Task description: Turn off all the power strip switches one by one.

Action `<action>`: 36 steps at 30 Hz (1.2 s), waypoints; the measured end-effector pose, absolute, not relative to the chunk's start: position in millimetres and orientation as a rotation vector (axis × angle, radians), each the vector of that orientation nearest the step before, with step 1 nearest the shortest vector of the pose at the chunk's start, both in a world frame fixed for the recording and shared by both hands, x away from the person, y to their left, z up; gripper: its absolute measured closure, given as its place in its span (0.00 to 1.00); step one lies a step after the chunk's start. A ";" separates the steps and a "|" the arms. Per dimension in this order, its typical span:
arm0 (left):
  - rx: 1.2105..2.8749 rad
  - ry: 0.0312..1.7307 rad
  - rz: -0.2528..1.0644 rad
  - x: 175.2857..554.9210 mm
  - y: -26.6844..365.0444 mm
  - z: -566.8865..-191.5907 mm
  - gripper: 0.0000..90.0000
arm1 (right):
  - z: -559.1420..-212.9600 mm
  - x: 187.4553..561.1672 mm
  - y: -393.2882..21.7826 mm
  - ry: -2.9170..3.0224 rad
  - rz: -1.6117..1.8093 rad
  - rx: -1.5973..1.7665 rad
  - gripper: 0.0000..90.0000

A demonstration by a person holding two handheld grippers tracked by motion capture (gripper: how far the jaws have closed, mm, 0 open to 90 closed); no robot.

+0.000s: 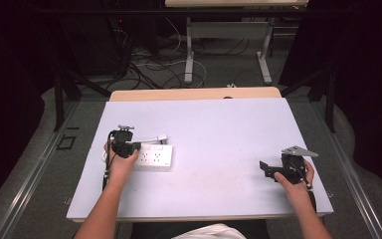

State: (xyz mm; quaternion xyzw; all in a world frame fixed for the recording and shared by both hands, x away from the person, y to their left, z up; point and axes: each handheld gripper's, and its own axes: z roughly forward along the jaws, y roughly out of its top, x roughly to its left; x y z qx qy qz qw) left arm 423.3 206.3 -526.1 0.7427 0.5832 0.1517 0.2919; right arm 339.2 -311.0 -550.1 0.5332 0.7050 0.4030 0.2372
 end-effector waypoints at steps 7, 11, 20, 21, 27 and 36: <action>1.991 1.530 0.397 422.3 199.2 -522.6 1.00 | -549.5 338.9 -311.8 1.946 1.105 1.461 0.06; 1.996 1.516 0.408 422.3 195.4 -522.7 1.00 | -550.1 339.3 -311.2 1.934 1.105 1.461 0.06; 1.994 1.511 0.401 422.9 191.4 -523.0 1.00 | -549.9 339.4 -312.2 1.946 1.104 1.455 0.06; 1.993 1.510 0.399 423.1 190.8 -523.0 1.00 | -550.3 339.3 -311.1 1.934 1.105 1.461 0.06; 1.997 1.507 0.394 423.8 186.4 -523.2 1.00 | -550.3 339.3 -310.9 1.934 1.106 1.461 0.06; 2.009 1.492 0.387 424.9 181.6 -523.8 1.00 | -550.4 339.3 -310.6 1.935 1.106 1.464 0.06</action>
